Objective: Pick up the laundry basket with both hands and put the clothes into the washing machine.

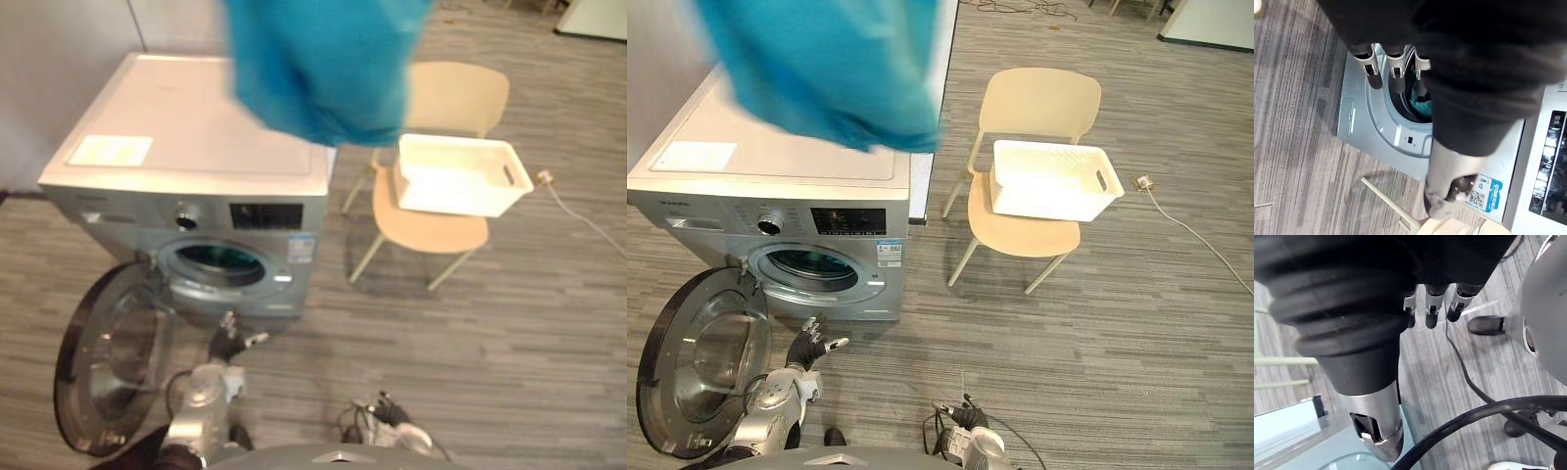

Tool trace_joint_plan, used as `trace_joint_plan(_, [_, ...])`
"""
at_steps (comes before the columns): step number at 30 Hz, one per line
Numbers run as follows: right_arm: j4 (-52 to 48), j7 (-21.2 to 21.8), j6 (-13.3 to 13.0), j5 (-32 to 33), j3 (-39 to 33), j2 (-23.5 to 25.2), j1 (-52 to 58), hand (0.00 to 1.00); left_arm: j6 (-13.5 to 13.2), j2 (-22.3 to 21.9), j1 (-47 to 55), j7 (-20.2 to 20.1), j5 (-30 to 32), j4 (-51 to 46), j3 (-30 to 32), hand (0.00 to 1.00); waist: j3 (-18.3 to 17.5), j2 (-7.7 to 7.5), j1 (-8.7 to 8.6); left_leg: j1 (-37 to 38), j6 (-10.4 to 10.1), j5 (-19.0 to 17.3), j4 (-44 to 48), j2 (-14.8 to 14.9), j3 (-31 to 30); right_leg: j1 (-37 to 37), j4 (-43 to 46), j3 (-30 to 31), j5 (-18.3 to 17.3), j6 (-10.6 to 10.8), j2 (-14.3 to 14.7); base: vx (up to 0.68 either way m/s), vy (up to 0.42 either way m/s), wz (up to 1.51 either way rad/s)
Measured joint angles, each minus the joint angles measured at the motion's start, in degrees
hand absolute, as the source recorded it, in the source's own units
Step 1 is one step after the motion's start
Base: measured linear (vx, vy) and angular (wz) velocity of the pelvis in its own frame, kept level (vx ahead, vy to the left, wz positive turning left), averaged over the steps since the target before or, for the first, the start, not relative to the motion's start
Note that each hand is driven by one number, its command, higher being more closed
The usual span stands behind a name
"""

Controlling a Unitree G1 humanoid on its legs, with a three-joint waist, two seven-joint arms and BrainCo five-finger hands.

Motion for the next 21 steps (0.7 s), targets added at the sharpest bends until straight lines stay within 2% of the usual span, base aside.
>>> trace_joint_plan(2, [0.00, 0.01, 0.00, -0.30, 0.19, 0.09, 0.15, 0.00, 0.11, 0.02, 0.59, -0.02, -0.08, 0.16, 0.00, 0.00, 0.03, -0.05, 0.29, 1.52, 0.05, 1.06, -1.72, -0.52, -0.01, 0.76, -0.01, -0.06, -0.02, 0.04, -0.20, -0.12, 0.035, 0.04])
trace_joint_plan(7, [-0.01, 0.01, -0.01, -0.35, 0.64, 0.63, 0.17, 0.00, 0.50, -0.07, 1.40, -0.08, -0.04, 1.43, -0.03, 0.00, -0.15, -0.54, 0.51, 4.51, 0.24, 4.78, -7.94, -2.10, -0.10, 1.14, -0.41, -0.42, -0.76, 1.64, -0.91, -0.17, 0.031, 0.04])
trace_joint_plan(11, [-0.02, 0.01, -0.08, -0.35, 0.66, 1.22, 0.16, 0.00, 0.51, -0.04, 1.53, -0.08, 0.20, 1.46, -0.12, 0.00, -0.28, -1.22, 0.36, 4.86, 0.19, 4.95, -8.73, -2.20, -0.11, 1.15, -0.42, -0.09, -0.74, 1.63, -0.97, -0.10, 0.025, -0.03])
trace_joint_plan(16, [-0.14, 0.01, -0.41, -0.33, 2.03, 1.29, 0.16, 0.00, 0.51, 0.49, 1.51, -0.11, 1.38, 1.69, -2.41, 0.00, -0.39, -1.32, -0.57, 5.98, 0.20, 4.70, -8.32, -1.96, 0.94, 1.48, -0.40, 1.71, -0.24, 1.50, -0.70, 0.00, 0.006, -0.11])
trace_joint_plan(17, [-0.15, 0.01, -0.46, -0.31, 2.23, 1.38, 0.14, 0.00, 0.52, 0.50, 1.51, -0.10, 1.40, 1.70, -2.53, 0.00, -0.38, -1.34, -0.68, 6.03, 0.09, 4.41, -7.89, -1.73, 1.35, 1.50, -0.39, 1.98, -0.11, 1.44, -0.58, 0.04, -0.026, -0.37])
trace_joint_plan(19, [-0.34, 0.01, -1.12, -0.27, 2.45, 1.99, 0.09, 0.00, 0.55, 0.51, 1.52, -0.11, 1.40, 1.71, -2.55, 0.00, -0.29, -1.25, -0.67, 5.56, -0.92, 1.60, -2.73, 0.15, 3.18, 1.85, -0.18, 3.80, -0.07, 1.15, 0.12, 0.06, -0.059, -0.50])
trace_joint_plan(20, [-0.83, 0.03, -1.24, -0.21, 2.84, 2.08, 0.04, 0.00, 0.56, 0.47, 1.49, -0.15, 1.40, 1.71, -2.69, 0.00, 0.09, -0.79, -0.83, 5.27, -1.67, -1.39, 2.37, 2.26, 3.84, 2.87, -0.03, 4.94, -0.17, 0.58, 1.06, 0.07, -0.094, -0.59])
trace_joint_plan(21, [-1.70, 0.05, -1.32, -0.19, 3.07, 1.97, 0.21, 0.00, 0.54, 0.39, 1.39, -0.48, 1.39, 1.70, -3.02, 0.00, 0.58, 0.29, -0.87, 4.50, -2.47, -5.19, 8.76, 5.70, 4.48, 4.16, -0.02, 5.89, -0.77, 0.13, 2.77, 0.07, -0.140, -0.63])
